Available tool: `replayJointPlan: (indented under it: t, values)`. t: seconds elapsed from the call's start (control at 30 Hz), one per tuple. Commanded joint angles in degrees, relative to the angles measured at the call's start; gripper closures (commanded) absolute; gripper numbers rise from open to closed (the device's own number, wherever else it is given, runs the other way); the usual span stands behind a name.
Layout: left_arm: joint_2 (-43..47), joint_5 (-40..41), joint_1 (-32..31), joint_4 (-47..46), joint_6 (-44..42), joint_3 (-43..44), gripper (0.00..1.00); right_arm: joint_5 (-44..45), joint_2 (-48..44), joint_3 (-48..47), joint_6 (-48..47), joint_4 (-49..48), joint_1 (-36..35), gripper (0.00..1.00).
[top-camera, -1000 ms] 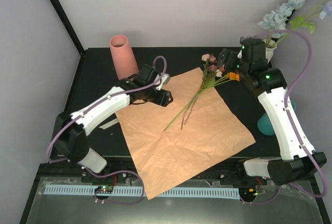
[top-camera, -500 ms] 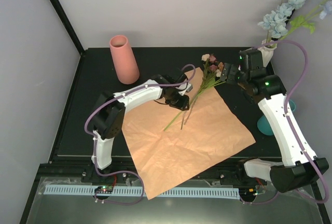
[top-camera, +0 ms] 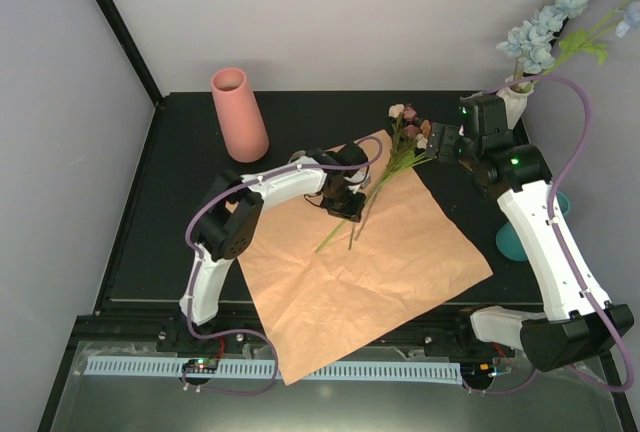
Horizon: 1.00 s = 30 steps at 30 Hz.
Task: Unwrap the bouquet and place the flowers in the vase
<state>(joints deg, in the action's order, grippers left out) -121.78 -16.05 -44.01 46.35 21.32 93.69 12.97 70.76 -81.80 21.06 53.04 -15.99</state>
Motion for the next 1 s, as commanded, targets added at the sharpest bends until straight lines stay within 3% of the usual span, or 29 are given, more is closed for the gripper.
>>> replayJointPlan:
  t: [0.0,0.4,0.53,0.97]
  values:
    - [-1.7,-0.6,-0.6,0.4,1.8,2.8,0.71,1.4,0.1,-0.1,-1.0,-1.3,-0.2,0.00]
    - [-4.1,-1.0,-0.9,-0.6,3.0,3.0,0.82,2.8,-0.7,1.5,-2.1,-2.2,-2.0,0.00]
    - [-4.3,-1.2,-0.8,-1.0,3.1,3.4,0.98,2.8,-1.0,1.8,-2.3,-2.2,-2.2,0.00]
    - [11.9,-4.1,2.8,-4.7,6.4,3.8,0.98,-2.0,-1.9,-2.1,-4.0,-3.1,-2.2,0.00]
